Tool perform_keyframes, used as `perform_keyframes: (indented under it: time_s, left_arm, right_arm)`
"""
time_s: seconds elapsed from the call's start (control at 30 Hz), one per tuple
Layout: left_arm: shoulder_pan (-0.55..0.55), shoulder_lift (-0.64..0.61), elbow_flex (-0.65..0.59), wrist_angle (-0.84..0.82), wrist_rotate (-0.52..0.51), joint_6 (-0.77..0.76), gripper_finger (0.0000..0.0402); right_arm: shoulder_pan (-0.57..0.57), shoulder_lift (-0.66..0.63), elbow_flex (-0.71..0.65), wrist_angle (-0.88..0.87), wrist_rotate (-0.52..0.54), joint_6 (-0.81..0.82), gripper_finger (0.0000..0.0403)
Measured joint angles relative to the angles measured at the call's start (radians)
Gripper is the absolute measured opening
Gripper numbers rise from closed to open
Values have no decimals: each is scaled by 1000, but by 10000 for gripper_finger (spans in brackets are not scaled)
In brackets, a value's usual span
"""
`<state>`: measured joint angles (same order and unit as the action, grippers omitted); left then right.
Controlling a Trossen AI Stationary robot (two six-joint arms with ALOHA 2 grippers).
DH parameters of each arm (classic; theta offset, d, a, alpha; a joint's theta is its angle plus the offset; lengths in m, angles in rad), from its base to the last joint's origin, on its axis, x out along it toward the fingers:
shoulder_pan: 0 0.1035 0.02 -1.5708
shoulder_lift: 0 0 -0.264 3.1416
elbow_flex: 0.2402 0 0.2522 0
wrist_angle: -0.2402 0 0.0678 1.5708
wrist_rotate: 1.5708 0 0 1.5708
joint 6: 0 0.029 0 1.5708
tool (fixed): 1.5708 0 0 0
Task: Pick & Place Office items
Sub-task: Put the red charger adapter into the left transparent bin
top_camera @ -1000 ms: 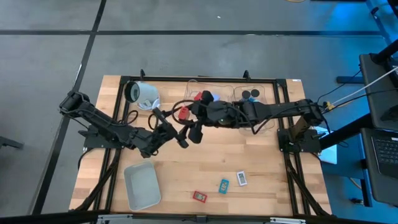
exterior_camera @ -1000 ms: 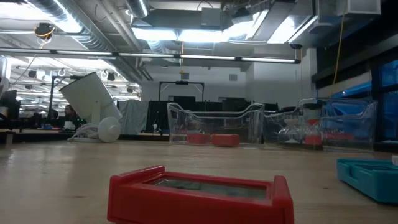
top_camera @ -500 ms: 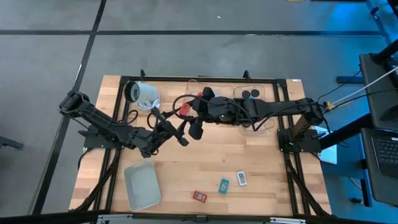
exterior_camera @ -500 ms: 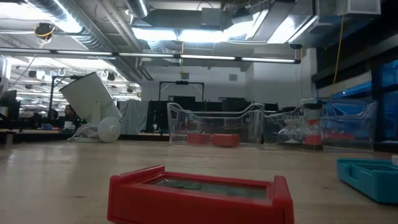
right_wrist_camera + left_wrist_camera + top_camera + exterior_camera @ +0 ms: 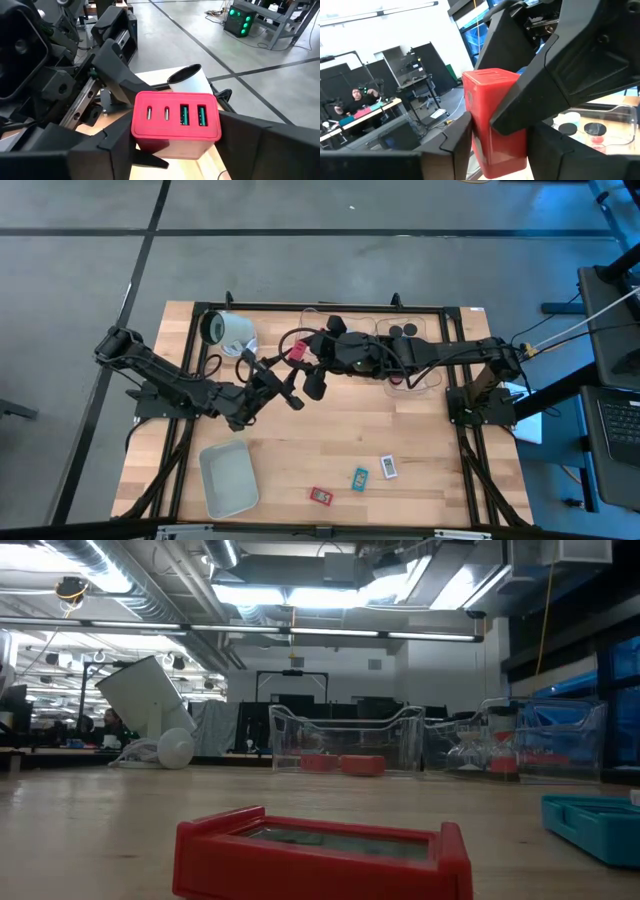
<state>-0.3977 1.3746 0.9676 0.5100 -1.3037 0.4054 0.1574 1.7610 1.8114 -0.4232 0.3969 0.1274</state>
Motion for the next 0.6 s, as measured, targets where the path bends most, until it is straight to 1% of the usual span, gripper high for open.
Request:
perform_keyframes:
  time_s: [0.13, 0.3, 0.5, 0.6]
  left_arm:
    - [-1, 0, 0, 18, 2, 26, 145]
    - [-1, 0, -2, 19, 9, 27, 142]
    - [1, 3, -3, 21, 34, 28, 138]
    - [1, 3, -3, 29, 33, 29, 129]
  right_arm:
    - [0, -2, 0, 0, 2, 9, 235]
    - [0, -9, 0, -1, -14, 63, 262]
    - [3, -16, 1, 18, -44, 93, 303]
    - [3, -29, 1, -3, -46, 97, 324]
